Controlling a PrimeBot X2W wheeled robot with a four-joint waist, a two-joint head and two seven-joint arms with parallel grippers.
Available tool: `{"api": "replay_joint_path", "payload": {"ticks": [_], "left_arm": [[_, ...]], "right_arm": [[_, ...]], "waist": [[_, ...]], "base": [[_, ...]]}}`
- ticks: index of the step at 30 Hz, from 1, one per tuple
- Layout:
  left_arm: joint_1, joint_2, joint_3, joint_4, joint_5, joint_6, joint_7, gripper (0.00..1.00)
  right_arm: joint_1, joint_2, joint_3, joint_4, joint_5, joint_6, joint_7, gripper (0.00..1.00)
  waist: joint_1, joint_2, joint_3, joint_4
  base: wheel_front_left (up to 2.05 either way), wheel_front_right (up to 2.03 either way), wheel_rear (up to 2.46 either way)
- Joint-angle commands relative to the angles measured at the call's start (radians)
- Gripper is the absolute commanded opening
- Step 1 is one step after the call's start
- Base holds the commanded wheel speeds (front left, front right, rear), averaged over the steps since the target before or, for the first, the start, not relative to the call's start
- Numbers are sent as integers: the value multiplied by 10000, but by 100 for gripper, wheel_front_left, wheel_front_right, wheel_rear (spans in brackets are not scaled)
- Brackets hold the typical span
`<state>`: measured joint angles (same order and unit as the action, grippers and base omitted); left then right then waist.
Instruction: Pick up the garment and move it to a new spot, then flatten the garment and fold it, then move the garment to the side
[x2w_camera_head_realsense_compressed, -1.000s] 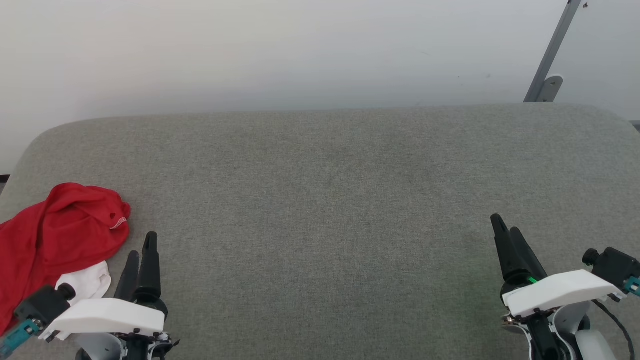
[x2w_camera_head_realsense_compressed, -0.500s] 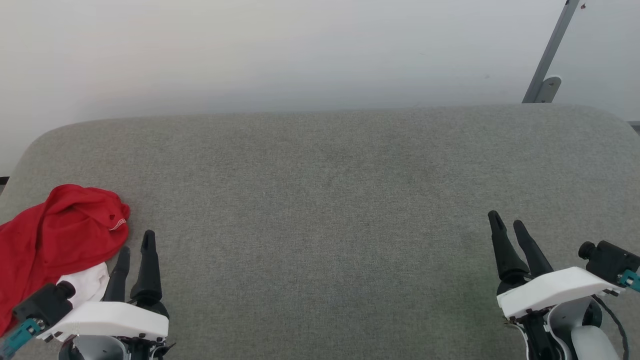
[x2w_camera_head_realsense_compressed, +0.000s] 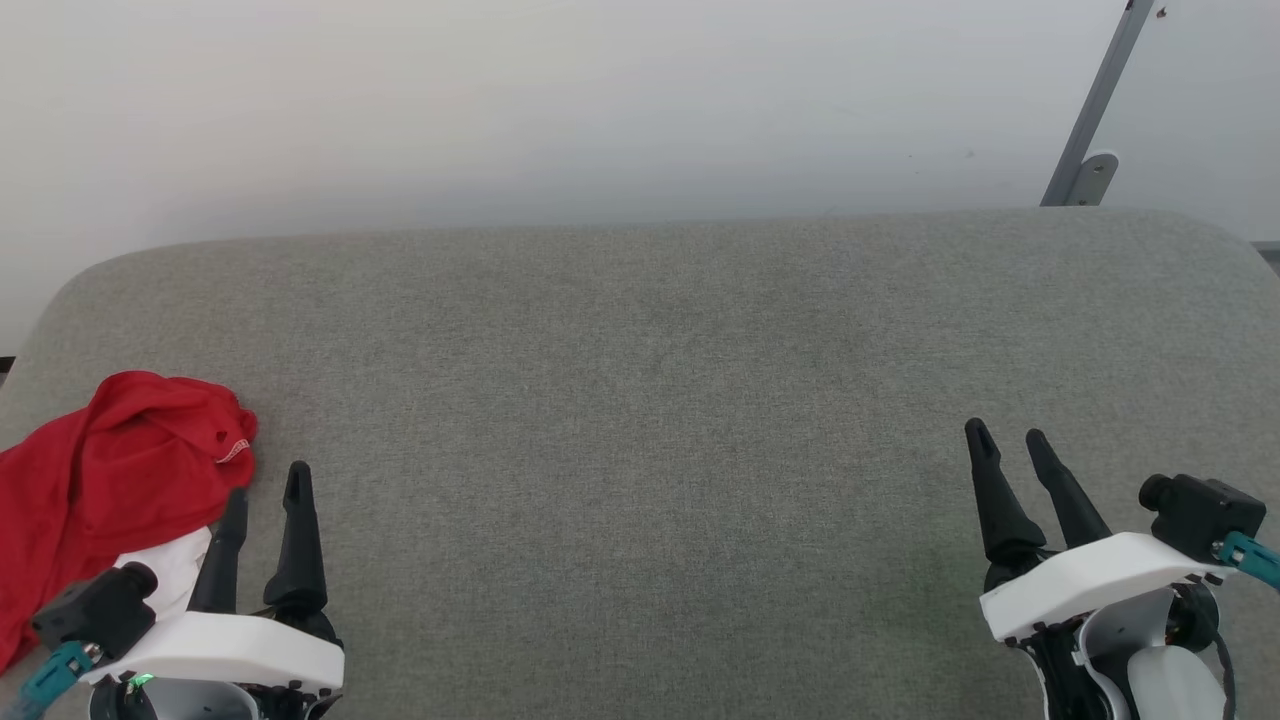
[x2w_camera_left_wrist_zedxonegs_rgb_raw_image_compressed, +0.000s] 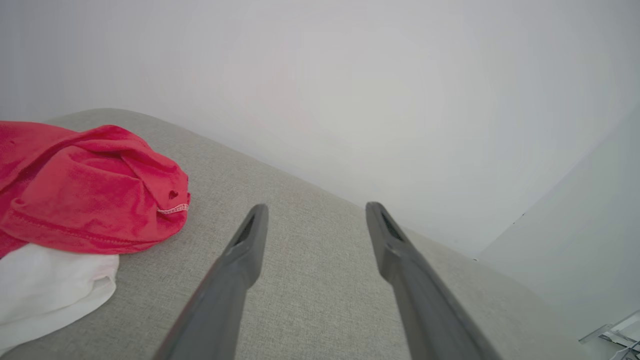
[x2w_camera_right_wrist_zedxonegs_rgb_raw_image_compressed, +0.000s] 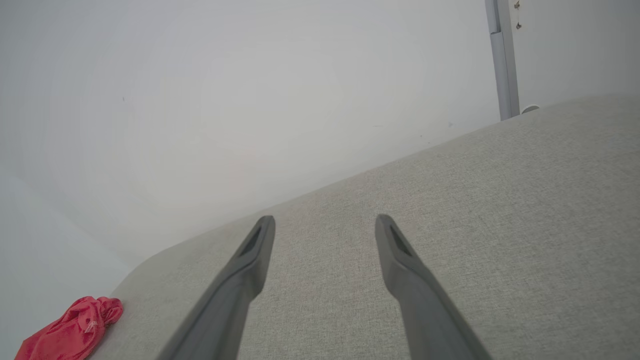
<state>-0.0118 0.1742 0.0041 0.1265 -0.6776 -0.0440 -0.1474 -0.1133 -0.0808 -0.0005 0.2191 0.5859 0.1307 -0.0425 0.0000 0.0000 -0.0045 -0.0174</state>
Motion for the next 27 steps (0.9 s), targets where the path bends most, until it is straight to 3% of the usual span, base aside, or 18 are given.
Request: {"api": "replay_joint_path", "payload": {"ticks": [1,27], "left_arm": [[9,95,-3,-125,258,-53,-97,100],[242,247,-120,-352,2454,-375,-674,100]], "right_arm": [[-169,-17,34,-149,-245,0,-80,100],[-185,50,-109,-346,-2637,0,-527,100]], "waist": [[0,0,-3,-3],[0,0,-29,-107]], "base": [[0,0,0],[0,0,0]]}}
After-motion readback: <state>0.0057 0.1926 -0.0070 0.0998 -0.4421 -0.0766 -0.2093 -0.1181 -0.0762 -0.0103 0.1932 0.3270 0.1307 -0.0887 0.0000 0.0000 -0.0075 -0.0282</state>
